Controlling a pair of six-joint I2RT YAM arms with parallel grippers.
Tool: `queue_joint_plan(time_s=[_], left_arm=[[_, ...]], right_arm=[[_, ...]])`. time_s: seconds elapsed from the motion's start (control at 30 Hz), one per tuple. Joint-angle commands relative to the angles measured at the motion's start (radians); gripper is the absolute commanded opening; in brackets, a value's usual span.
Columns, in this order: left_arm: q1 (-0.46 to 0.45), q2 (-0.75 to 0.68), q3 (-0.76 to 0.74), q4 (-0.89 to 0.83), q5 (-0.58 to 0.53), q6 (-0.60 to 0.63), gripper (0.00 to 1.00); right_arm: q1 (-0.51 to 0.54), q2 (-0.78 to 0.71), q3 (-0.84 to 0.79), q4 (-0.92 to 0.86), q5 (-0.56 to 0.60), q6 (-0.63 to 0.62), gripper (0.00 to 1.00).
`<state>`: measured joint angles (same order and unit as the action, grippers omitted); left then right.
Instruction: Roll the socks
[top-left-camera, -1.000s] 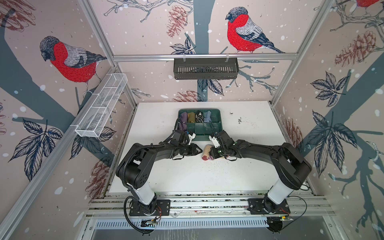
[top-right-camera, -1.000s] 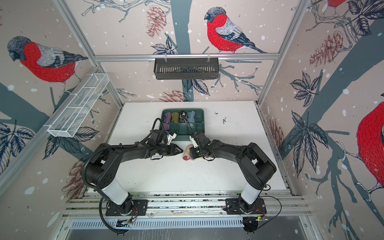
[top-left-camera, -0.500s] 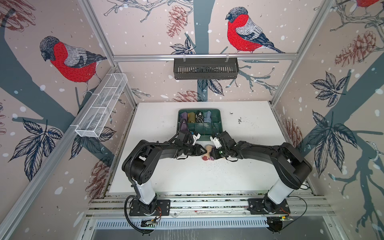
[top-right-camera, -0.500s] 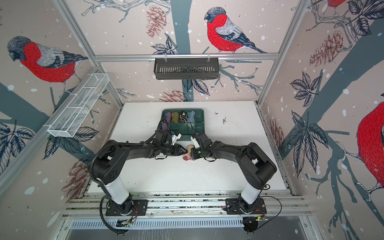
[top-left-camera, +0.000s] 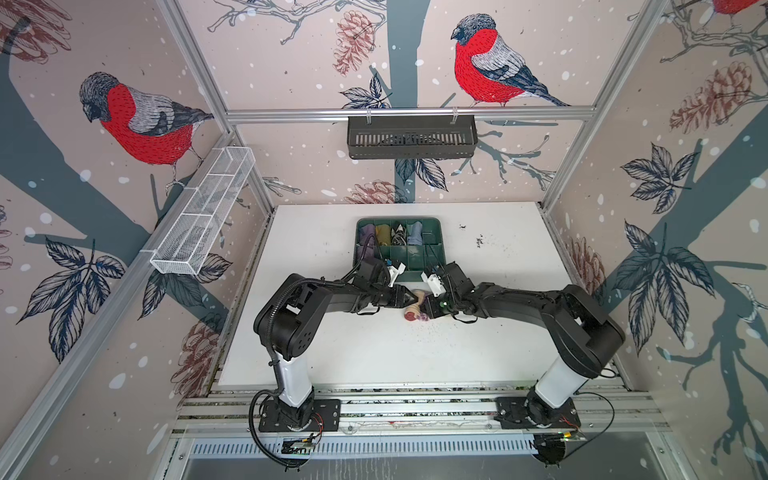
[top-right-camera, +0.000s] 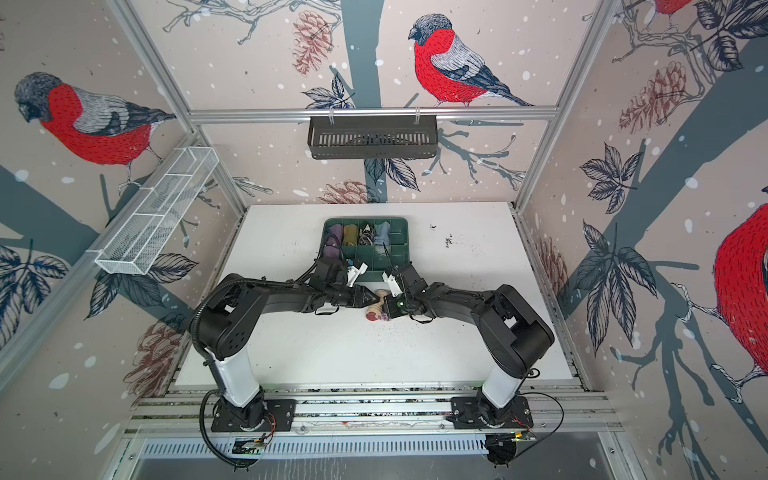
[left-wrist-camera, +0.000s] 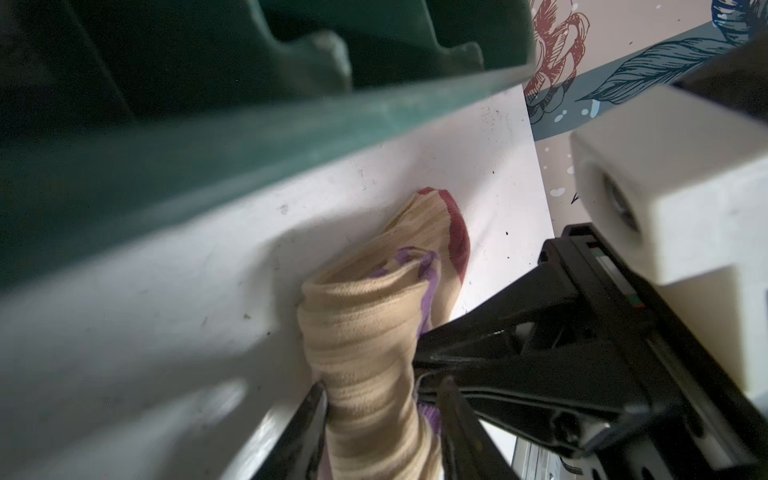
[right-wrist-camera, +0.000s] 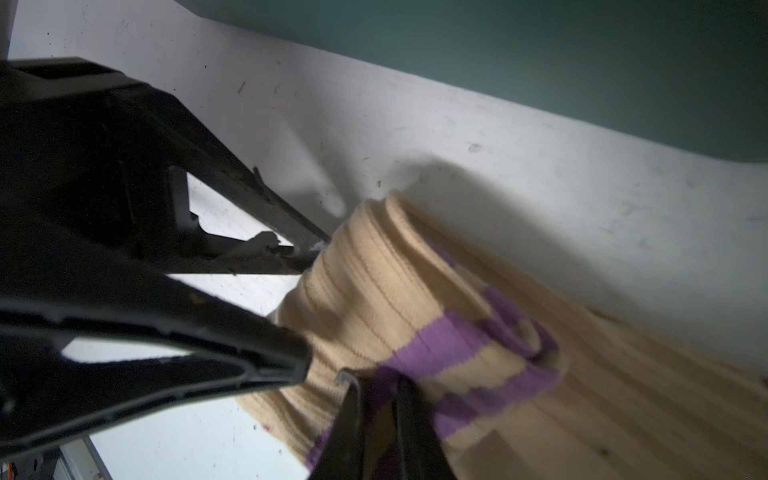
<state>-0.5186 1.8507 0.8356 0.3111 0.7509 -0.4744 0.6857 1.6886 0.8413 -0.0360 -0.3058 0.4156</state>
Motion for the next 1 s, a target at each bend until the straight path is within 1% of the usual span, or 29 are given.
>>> queue_joint_plan(time_s=[0.0,0.17,0.33,0.5,0.73,0.77,0.83,0.97], left_arm=[[-0.007,0.016,0.003,-0.137,-0.014,-0.004,0.44],[-0.009,0.003,-0.006,-0.194,-0.03,0.025,0.43],[-0.013,0.012,-0.015,-0.181,-0.011,0.02,0.37],[-0.029,0.046,-0.01,-0.132,0.023,-0.007,0.27],[-0.043,0.062,-0.006,-0.119,0.045,-0.011,0.13],[-0.043,0.061,-0.007,-0.121,0.045,-0.01,0.11],[-0.043,0.055,-0.009,-0.122,0.045,-0.009,0.01],[-0.043,0.039,-0.007,-0.131,0.034,-0.003,0.0]], right_arm=[[-0.005,0.002,-0.006,-0.017,0.004,-0.01,0.18],[-0.006,0.0,-0.009,-0.01,0.001,-0.006,0.17],[-0.007,0.003,-0.007,-0.001,-0.009,-0.002,0.17],[-0.006,0.003,-0.006,0.004,-0.012,0.002,0.17],[-0.006,0.002,-0.007,0.013,-0.014,0.003,0.17],[-0.006,0.001,-0.008,0.015,-0.016,0.004,0.17],[-0.007,0.001,-0.005,0.016,-0.015,0.003,0.17],[-0.01,-0.005,-0.01,0.018,-0.016,0.003,0.18]])
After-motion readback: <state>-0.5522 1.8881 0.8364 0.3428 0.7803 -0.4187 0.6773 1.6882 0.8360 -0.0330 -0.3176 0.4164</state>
